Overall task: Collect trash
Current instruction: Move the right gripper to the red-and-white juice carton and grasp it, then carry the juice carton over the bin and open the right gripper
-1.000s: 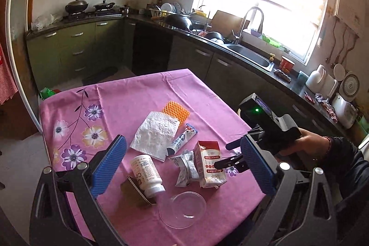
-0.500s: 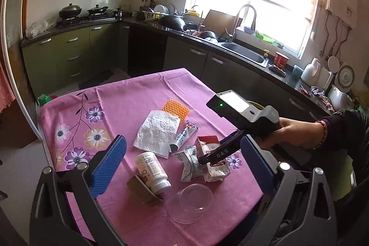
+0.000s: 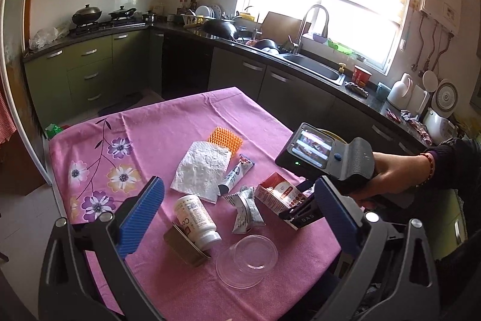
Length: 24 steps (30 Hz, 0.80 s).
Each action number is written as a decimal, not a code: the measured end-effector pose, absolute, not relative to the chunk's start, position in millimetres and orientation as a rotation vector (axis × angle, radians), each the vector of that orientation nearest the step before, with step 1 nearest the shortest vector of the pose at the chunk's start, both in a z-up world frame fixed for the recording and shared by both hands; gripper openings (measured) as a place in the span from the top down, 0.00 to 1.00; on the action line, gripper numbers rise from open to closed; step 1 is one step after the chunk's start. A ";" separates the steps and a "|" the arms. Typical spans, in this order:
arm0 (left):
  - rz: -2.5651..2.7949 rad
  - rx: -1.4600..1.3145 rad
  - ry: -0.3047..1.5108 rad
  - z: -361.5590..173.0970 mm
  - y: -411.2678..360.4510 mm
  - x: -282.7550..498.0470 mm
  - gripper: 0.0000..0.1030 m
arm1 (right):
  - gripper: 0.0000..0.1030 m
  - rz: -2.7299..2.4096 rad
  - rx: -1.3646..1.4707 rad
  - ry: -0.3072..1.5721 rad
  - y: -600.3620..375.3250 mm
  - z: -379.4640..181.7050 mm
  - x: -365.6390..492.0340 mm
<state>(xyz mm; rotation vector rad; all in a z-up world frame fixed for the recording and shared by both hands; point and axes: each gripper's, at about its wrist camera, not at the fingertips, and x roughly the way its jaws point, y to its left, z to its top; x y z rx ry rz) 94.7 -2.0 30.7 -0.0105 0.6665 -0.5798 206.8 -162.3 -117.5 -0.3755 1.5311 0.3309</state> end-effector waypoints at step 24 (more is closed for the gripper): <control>-0.627 0.055 0.670 42.3 -59.2 88.4 0.07 | 0.49 0.310 -0.024 1.278 -349.8 -43.0 174.8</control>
